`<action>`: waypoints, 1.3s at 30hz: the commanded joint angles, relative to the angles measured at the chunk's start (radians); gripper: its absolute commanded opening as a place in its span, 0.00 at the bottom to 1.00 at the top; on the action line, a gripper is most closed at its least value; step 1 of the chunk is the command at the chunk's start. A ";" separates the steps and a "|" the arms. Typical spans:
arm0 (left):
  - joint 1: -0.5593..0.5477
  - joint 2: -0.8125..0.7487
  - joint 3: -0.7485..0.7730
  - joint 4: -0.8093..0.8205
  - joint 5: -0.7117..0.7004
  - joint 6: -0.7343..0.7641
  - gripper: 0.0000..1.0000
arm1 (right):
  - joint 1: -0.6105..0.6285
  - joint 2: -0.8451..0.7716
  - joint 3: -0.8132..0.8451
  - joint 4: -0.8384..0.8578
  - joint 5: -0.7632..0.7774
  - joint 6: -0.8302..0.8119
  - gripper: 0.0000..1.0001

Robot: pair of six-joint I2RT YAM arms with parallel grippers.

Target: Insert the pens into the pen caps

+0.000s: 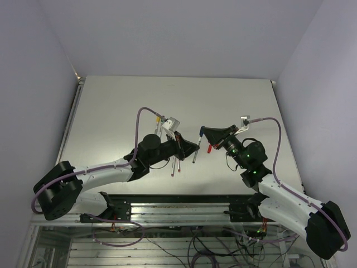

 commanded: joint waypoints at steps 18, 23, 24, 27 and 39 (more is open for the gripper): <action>0.000 -0.032 0.004 0.148 -0.191 0.042 0.07 | 0.098 0.070 0.051 -0.199 0.005 -0.071 0.00; 0.012 -0.047 0.022 0.145 -0.238 0.064 0.07 | 0.151 0.100 0.071 -0.273 0.056 -0.088 0.00; 0.017 -0.049 0.027 0.144 -0.246 0.068 0.07 | 0.160 0.107 0.071 -0.280 0.060 -0.089 0.00; 0.039 -0.050 0.037 0.146 -0.249 0.069 0.07 | 0.182 0.131 0.074 -0.304 0.074 -0.086 0.00; 0.094 -0.065 0.063 0.142 -0.265 0.083 0.07 | 0.287 0.216 0.108 -0.395 0.151 -0.103 0.00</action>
